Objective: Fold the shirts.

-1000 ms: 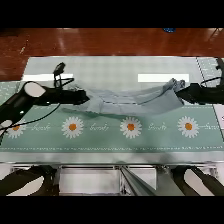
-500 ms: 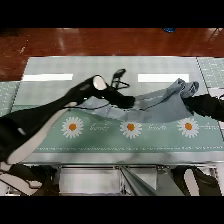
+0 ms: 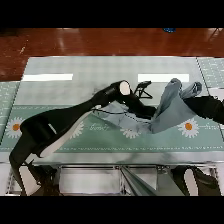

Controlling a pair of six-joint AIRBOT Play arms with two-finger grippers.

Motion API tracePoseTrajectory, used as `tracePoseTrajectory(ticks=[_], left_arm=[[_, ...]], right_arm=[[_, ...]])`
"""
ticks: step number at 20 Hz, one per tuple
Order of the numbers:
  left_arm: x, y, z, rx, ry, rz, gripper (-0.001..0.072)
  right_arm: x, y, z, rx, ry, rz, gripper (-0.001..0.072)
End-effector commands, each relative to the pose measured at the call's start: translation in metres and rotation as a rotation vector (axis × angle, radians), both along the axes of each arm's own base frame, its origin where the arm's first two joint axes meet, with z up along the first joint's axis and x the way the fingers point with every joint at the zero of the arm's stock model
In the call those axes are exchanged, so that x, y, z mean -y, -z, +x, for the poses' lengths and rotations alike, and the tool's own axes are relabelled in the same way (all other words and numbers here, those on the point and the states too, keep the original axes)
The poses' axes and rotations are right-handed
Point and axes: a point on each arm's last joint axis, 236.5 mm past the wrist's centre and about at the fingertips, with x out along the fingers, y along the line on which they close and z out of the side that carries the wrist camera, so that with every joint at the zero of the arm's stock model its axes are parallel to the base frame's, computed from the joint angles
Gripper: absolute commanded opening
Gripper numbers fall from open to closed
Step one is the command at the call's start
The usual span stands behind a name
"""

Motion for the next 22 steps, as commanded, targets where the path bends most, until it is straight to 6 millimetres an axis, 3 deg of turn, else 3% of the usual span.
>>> tracePoseTrajectory(ticks=[1, 3, 5, 7, 9, 10, 12, 14, 17, 20, 22], left_arm=[[-0.05, -0.023, 0.047, -0.027, -0.061, 0.005, 0.0017], [-0.094, -0.053, 0.091, 0.026, -0.151, -0.007, 0.0018], [-0.149, -0.097, 0.13, 0.117, -0.249, -0.013, 0.0018], [-0.21, -0.141, 0.151, 0.239, -0.348, 0.011, 0.0018], [-0.268, -0.178, 0.15, 0.36, -0.449, 0.055, 0.0018], [-0.296, -0.195, 0.14, 0.414, -0.499, 0.073, 0.0018], [-0.338, -0.213, 0.1, 0.508, -0.566, 0.103, 0.0018], [-0.365, -0.208, 0.055, 0.551, -0.614, 0.136, 0.0018], [-0.377, -0.174, -0.011, 0.531, -0.669, 0.135, 0.0018], [-0.379, -0.128, -0.053, 0.435, -0.735, 0.129, 0.0018], [-0.38, -0.104, -0.068, 0.38, -0.761, 0.133, 0.0018]], right_arm=[[0.0, -0.002, 0.003, 0.0, 0.01, 0.014, 0.0033], [-0.004, -0.005, 0.008, 0.009, -0.001, 0.052, 0.0032], [-0.013, -0.004, 0.022, 0.021, -0.032, 0.065, 0.0033], [-0.033, -0.001, 0.037, 0.004, -0.1, 0.079, 0.0033], [-0.063, 0.0, 0.059, 0.009, -0.172, 0.085, 0.0033], [-0.083, 0.001, 0.072, 0.01, -0.208, 0.088, 0.0033], [-0.124, 0.004, 0.097, 0.016, -0.282, 0.083, 0.0033], [-0.166, 0.016, 0.122, 0.001, -0.349, 0.077, 0.0033], [-0.228, 0.049, 0.148, -0.059, -0.451, 0.07, 0.0033], [-0.275, 0.085, 0.16, -0.133, -0.507, 0.075, 0.0033], [-0.3, 0.101, 0.159, -0.164, -0.542, 0.09, 0.0033]])
